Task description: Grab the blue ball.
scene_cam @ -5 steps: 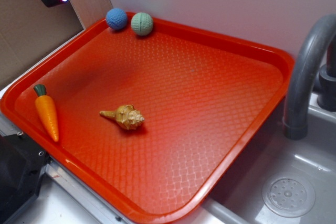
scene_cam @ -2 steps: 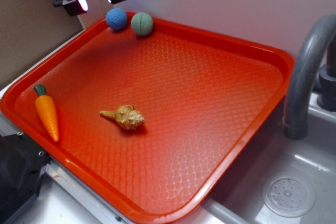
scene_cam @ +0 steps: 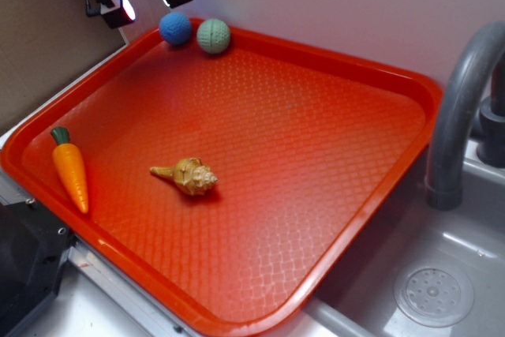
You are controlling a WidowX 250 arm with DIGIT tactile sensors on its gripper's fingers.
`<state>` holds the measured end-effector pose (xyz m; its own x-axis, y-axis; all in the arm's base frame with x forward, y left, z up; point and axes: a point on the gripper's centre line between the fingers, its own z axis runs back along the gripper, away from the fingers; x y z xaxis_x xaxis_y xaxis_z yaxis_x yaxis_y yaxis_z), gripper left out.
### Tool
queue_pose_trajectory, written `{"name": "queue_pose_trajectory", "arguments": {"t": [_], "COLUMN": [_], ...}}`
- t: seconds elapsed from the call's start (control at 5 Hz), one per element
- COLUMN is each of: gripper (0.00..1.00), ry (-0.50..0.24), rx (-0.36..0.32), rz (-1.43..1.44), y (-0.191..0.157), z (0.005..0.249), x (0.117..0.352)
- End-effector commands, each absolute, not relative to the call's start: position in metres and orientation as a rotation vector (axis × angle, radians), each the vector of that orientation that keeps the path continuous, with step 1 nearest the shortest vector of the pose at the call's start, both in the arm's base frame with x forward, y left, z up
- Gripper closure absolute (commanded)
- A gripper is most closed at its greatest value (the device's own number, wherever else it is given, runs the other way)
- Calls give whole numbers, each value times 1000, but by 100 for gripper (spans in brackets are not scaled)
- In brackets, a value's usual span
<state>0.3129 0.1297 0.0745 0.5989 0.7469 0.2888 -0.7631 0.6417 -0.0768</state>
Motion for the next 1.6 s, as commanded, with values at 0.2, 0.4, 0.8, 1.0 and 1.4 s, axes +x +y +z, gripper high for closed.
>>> {"name": "queue_pose_trajectory", "arguments": {"t": [0.2,0.4,0.8,1.0,1.4], "gripper": [0,0,0,0,0], "ry": [-568,-570,-558,-551,-555], "rx": [93,103,92,86,50], "rz": [845,848,817,800,782], "y": [152,153,144,133,127], "z": [89,89,83,84,87], "x": [281,286,301,302,312]}}
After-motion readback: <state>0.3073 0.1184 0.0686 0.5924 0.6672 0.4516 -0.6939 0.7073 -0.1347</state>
